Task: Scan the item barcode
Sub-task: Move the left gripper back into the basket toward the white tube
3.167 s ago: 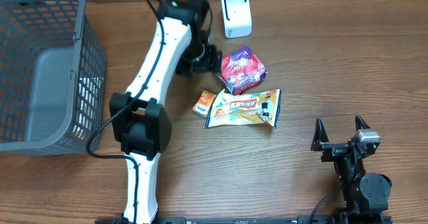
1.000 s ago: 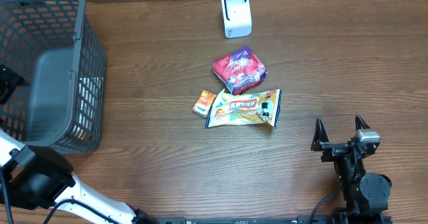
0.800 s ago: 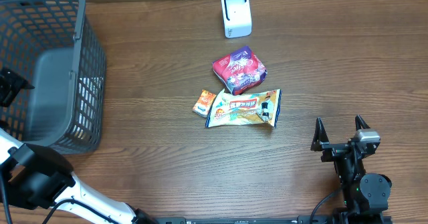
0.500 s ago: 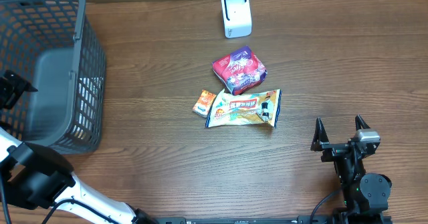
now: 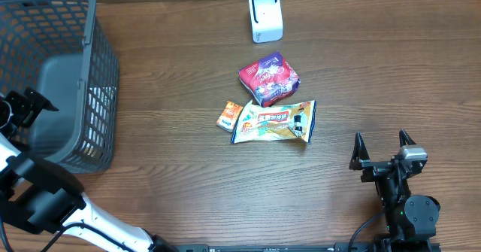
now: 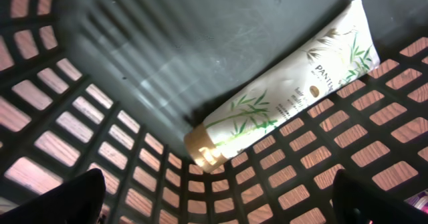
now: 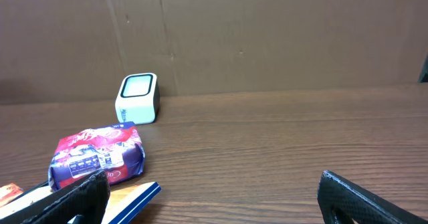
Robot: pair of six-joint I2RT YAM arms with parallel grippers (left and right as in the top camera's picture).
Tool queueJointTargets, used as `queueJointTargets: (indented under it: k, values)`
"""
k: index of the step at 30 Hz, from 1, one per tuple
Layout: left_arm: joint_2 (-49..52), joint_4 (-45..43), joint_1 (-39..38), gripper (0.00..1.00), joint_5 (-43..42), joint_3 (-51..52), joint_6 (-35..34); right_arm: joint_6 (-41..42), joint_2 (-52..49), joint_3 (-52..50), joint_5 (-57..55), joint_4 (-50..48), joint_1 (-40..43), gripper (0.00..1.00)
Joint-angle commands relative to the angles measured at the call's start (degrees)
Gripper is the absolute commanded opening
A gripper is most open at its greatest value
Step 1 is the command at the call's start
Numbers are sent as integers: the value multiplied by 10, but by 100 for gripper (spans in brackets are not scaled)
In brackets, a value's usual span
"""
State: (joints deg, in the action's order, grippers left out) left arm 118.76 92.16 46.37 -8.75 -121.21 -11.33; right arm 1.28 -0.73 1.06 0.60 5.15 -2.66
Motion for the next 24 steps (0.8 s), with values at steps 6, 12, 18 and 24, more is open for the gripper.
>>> queueJointTargets:
  k: [6,12,18,24]
  values:
    - [0,-1,-16,100,4,3,22,-4,6,-6,-5,-3,2,100]
    - [0,-7,-16,100,4,4,22,-4,6,-6,-5,-3,2,100]
    - [0,-7,-18,100,3,4,21,-4,6,-6,-5,-3,2,100]
    - [0,-5,-18,100,3,4,21,-4,6,-6,-5,-3,2,100]
